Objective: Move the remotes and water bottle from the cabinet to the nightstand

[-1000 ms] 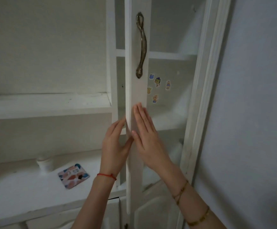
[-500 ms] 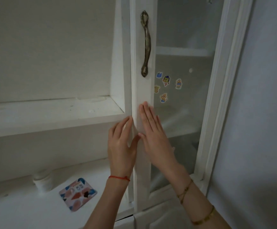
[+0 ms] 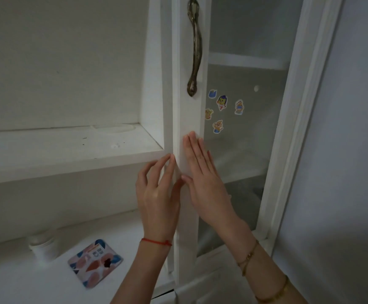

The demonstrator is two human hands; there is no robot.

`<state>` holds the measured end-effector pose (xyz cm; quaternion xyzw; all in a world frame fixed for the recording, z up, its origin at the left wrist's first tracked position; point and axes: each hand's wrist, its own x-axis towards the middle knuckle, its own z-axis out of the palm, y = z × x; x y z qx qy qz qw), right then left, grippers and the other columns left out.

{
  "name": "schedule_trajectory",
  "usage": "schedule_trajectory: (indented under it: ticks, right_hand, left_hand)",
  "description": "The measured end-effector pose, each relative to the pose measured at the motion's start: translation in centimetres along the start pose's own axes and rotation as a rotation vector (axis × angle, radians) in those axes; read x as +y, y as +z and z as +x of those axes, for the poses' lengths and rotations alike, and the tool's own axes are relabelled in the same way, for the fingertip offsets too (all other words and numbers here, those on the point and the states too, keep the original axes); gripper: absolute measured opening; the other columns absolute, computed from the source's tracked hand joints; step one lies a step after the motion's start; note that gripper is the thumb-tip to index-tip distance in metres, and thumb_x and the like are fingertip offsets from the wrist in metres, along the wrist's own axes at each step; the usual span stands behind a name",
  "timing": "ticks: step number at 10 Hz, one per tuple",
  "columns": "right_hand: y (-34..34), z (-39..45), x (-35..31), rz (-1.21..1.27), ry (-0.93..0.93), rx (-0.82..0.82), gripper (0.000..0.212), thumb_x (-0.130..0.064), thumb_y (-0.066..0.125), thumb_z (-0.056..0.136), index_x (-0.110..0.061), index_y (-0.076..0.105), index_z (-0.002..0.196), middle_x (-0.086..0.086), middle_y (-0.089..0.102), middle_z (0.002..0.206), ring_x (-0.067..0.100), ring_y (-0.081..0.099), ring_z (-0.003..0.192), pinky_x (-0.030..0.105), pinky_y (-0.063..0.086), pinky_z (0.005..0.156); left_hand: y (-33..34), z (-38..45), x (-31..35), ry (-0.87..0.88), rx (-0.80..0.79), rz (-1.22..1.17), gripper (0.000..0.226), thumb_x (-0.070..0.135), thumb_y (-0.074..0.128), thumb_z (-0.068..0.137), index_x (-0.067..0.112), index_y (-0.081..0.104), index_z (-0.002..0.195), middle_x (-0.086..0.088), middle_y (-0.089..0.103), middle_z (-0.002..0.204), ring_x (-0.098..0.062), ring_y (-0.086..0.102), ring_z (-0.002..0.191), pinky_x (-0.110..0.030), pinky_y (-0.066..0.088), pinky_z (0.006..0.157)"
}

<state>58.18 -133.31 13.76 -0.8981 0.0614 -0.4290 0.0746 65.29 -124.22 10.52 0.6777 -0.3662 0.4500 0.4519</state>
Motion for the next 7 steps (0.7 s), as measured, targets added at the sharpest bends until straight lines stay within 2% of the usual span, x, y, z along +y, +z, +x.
schedule_trajectory:
  ticks: [2, 4, 6, 7]
  right_hand:
    - [0.1, 0.4, -0.1, -0.039, -0.003, -0.046, 0.078, -0.014, 0.046, 0.098, -0.018, -0.006, 0.156, -0.003, -0.014, 0.165, 0.013, -0.014, 0.151, 0.044, 0.011, 0.124]
    - [-0.6, 0.2, -0.4, -0.019, 0.000, -0.055, 0.078, -0.017, 0.048, 0.098, -0.018, -0.004, 0.156, -0.004, -0.013, 0.165, 0.011, -0.013, 0.151, 0.044, 0.008, 0.124]
    - [-1.8, -1.4, -0.2, 0.010, 0.018, -0.005, 0.068, -0.028, 0.046, 0.101, -0.018, 0.009, 0.157, -0.005, 0.005, 0.165, 0.007, -0.001, 0.151, 0.039, 0.009, 0.124]
    - [-3.0, -2.8, 0.0, 0.016, 0.094, -0.032, 0.064, -0.033, 0.044, 0.102, -0.020, 0.013, 0.156, -0.007, 0.013, 0.164, 0.003, 0.001, 0.149, 0.033, 0.008, 0.124]
  left_hand:
    - [0.2, 0.6, -0.5, -0.015, -0.024, 0.024, 0.051, 0.016, 0.079, 0.079, 0.008, 0.064, 0.127, -0.005, 0.065, 0.129, -0.030, 0.054, 0.115, -0.041, 0.048, 0.096]
    - [-0.6, 0.8, -0.6, -0.013, -0.094, 0.024, 0.052, 0.018, 0.077, 0.081, 0.010, 0.062, 0.130, -0.004, 0.063, 0.133, -0.030, 0.055, 0.118, -0.042, 0.046, 0.097]
    - [-3.0, 0.4, -1.5, 0.054, -0.231, -0.064, 0.058, 0.031, 0.071, 0.086, 0.011, 0.054, 0.137, -0.004, 0.056, 0.137, -0.022, 0.051, 0.125, -0.041, 0.045, 0.104]
    - [-5.0, 0.1, -1.2, 0.033, -0.323, -0.080, 0.060, 0.033, 0.069, 0.087, 0.013, 0.050, 0.141, -0.003, 0.054, 0.139, -0.018, 0.048, 0.129, -0.038, 0.043, 0.108]
